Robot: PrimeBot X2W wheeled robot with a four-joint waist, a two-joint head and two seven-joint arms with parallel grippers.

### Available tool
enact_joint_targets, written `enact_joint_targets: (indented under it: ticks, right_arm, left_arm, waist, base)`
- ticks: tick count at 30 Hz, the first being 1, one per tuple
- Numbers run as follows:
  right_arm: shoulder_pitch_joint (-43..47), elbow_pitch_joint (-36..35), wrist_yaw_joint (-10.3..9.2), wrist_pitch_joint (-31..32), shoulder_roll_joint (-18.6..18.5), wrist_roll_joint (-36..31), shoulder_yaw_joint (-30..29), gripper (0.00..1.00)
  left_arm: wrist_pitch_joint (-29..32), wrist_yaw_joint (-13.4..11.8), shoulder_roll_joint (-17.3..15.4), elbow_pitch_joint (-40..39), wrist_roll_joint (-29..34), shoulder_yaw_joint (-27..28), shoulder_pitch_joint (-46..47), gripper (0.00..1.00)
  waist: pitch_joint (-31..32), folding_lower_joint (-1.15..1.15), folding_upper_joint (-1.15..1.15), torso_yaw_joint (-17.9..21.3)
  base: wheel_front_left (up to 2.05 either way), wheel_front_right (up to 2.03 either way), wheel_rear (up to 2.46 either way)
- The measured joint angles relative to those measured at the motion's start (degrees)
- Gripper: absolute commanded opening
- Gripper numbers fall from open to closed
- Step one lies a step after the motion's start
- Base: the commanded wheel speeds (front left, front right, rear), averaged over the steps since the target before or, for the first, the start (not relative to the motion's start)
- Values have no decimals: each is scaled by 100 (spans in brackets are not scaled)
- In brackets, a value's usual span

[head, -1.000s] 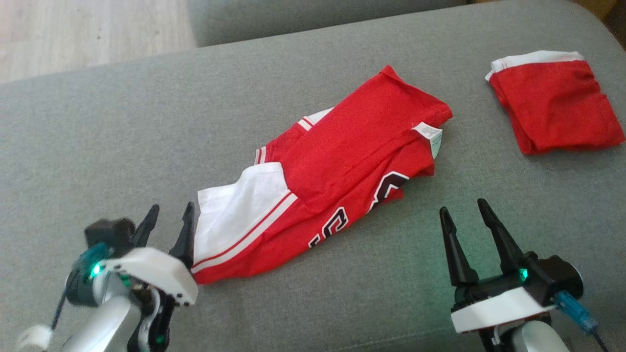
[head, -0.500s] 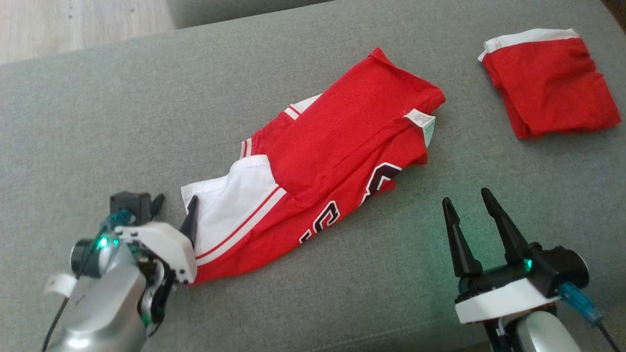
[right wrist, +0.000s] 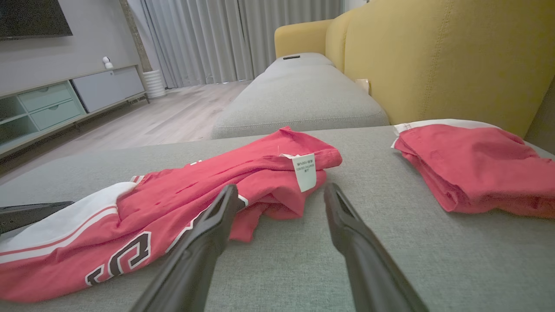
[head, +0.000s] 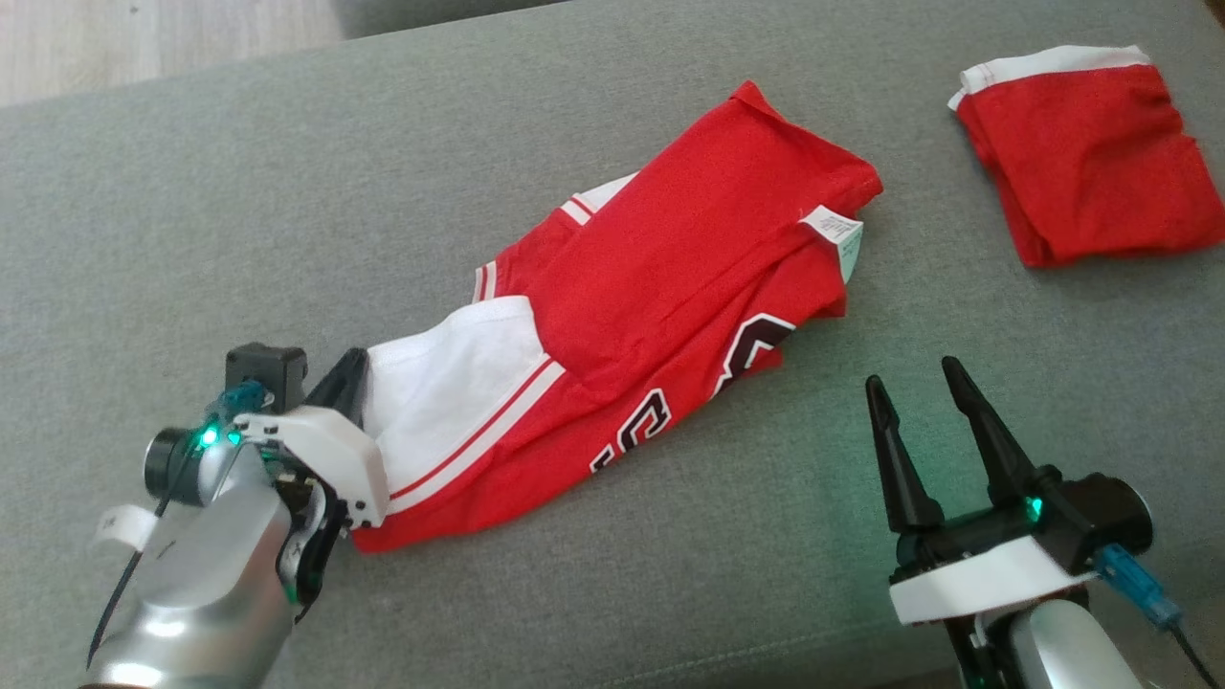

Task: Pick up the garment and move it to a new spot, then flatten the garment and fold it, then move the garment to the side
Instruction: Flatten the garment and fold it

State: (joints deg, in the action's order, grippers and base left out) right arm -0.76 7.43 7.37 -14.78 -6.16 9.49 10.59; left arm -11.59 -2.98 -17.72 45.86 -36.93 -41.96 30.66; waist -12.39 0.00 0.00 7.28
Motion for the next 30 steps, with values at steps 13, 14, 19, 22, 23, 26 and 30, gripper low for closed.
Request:
enact_joint_targets:
  ticks: [13,14,19,22,23,26,30]
  right_arm:
    - [-1317,1154,0,0,-578,987,167,100]
    - [-1434,1344,0,12,-717,1189,270,100]
    - [-2095,1874,0,681,-1373,2599,899,100]
    - [-2468,1896,0,1114,-1695,3612,1184,100]
    - [-2564,1896,0,1220,-1796,3924,1258,100]
    - [-2768,1896,0,1514,-2067,4681,1468,100]
    - [-2932,1913,0,1831,-2257,5424,1786,100]
  left_arm:
    - [-270,-850,-833,-2208,746,456,-429,0]
    - [-270,-920,-912,-2429,799,493,-509,0]
    - [-260,-1177,-1351,-3147,920,637,-712,0]
    - [-201,-1269,-1514,-3406,961,711,-745,0]
    - [-154,-1273,-1557,-3479,962,724,-751,0]
    - [-77,-1304,-1633,-3639,964,724,-753,0]
    - [-9,-1326,-1650,-3767,1022,717,-747,0]
  waist:
    - [-28,0,0,-432]
    - [-33,0,0,-473]
    - [-94,0,0,-620]
    - [-169,0,0,-665]
    - [-198,0,0,-681]
    - [-277,0,0,-746]
    - [-359,0,0,-847]
  base:
    - [0,0,0]
    - [0,0,0]
    - [0,0,0]
    - [0,0,0]
    - [0,0,0]
    - [0,0,0]
    - [0,0,0]
